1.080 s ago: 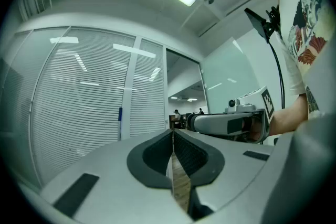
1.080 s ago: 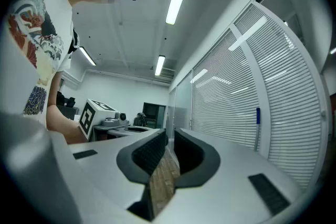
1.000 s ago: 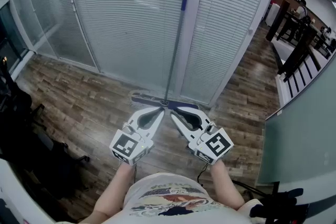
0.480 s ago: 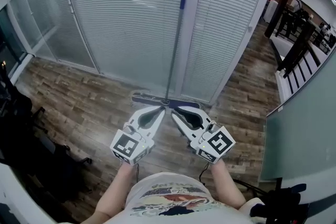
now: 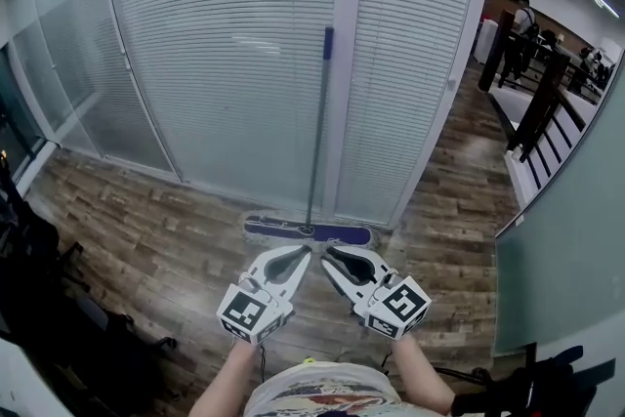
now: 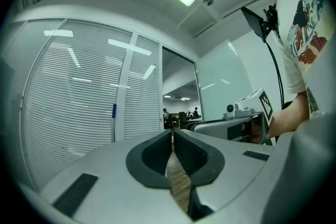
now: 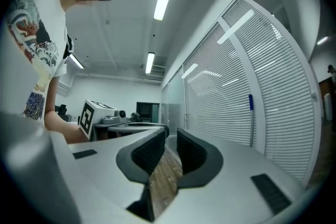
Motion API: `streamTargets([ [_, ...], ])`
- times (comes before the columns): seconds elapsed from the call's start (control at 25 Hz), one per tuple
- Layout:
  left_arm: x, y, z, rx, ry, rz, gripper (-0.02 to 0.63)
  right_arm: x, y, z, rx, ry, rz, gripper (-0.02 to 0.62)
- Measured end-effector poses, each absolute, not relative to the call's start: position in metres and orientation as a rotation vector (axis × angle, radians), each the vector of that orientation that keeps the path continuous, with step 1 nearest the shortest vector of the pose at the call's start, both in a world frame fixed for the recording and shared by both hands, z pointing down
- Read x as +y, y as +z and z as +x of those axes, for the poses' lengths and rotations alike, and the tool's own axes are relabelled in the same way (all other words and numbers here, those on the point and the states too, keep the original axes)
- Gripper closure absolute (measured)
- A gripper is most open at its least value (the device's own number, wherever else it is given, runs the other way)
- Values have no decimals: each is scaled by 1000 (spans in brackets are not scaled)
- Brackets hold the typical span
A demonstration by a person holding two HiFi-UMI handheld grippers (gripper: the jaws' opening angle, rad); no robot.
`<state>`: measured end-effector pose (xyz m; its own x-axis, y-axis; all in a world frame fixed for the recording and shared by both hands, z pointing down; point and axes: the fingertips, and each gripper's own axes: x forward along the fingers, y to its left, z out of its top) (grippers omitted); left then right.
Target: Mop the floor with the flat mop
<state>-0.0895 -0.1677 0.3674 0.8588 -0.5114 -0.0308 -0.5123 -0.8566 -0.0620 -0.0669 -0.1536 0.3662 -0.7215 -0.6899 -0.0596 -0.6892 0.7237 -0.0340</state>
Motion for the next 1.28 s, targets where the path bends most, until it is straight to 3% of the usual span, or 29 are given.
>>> streamTargets([
  [0.64, -210, 392, -72, 823, -50, -2985, 592, -208, 387, -38, 2826, -59, -1198, 534],
  [1.28, -372, 381, -17, 935, -117, -2940, 592, -378, 369, 12, 2851, -70, -1054, 534],
])
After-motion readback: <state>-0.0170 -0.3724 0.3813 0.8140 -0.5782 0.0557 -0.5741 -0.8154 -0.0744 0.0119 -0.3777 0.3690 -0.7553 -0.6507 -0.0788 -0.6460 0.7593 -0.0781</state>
